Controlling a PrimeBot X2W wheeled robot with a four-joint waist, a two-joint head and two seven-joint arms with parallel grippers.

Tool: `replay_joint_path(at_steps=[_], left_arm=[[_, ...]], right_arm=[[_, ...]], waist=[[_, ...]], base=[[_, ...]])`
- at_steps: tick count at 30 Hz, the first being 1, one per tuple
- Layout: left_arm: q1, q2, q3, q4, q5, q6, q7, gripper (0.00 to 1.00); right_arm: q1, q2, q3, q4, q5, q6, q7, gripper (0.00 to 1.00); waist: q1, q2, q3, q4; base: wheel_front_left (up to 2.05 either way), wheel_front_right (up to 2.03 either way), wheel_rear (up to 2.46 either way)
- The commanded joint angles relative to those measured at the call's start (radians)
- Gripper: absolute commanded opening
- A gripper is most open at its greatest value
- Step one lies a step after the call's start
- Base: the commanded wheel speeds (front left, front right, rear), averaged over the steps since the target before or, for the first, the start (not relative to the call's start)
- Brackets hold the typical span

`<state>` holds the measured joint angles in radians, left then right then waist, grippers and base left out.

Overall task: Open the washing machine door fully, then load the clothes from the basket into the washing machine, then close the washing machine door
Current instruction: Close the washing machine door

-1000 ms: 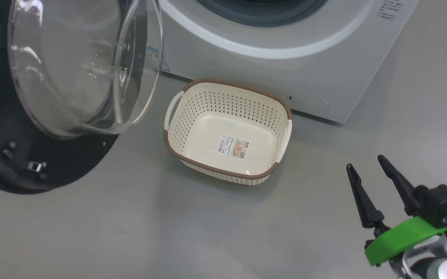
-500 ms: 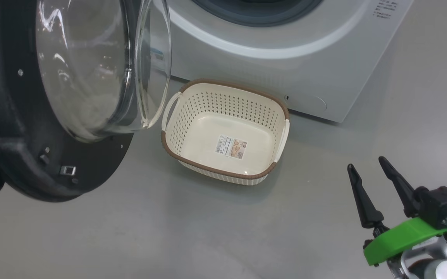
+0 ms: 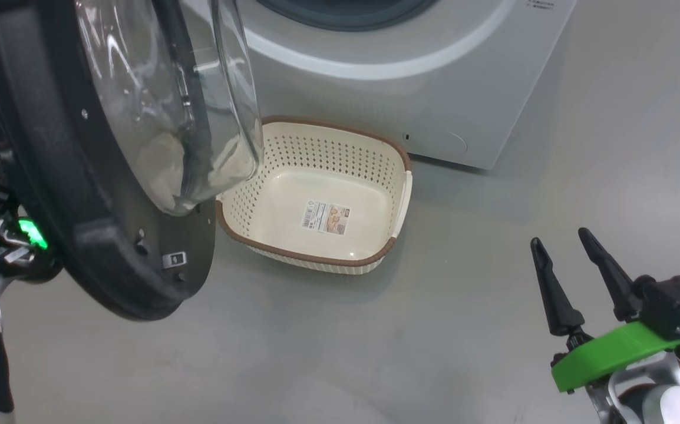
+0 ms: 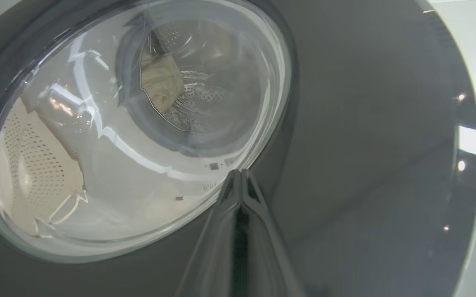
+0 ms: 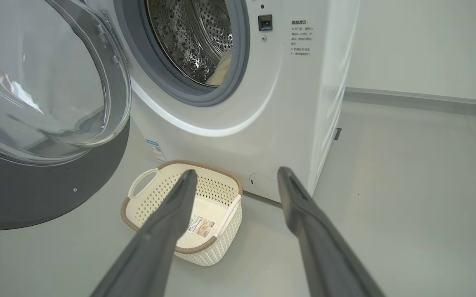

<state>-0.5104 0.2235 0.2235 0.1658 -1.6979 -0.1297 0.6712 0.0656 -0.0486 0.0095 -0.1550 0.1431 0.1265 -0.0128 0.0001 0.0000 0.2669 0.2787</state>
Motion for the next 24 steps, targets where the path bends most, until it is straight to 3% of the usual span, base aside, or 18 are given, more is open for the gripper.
replay_joint_path(at_steps=[1, 24], left_arm=[[-0.019, 0.032, 0.023, -0.046, 0.009, -0.001, 0.016, 0.0], [-0.081, -0.066, -0.024, -0.052, 0.051, -0.001, 0.054, 0.0]], right_arm=[[-0.034, -0.002, 0.023, -0.03, 0.01, 0.004, -0.011, 1.0], [-0.092, -0.002, 0.036, 0.049, 0.071, 0.004, -0.082, 1.0]], waist=[[-0.0001, 0.0, 0.004, -0.011], [-0.0001, 0.0, 0.028, -0.205]], base=[[0.0, 0.0, 0.0], [0.0, 0.0, 0.0]])
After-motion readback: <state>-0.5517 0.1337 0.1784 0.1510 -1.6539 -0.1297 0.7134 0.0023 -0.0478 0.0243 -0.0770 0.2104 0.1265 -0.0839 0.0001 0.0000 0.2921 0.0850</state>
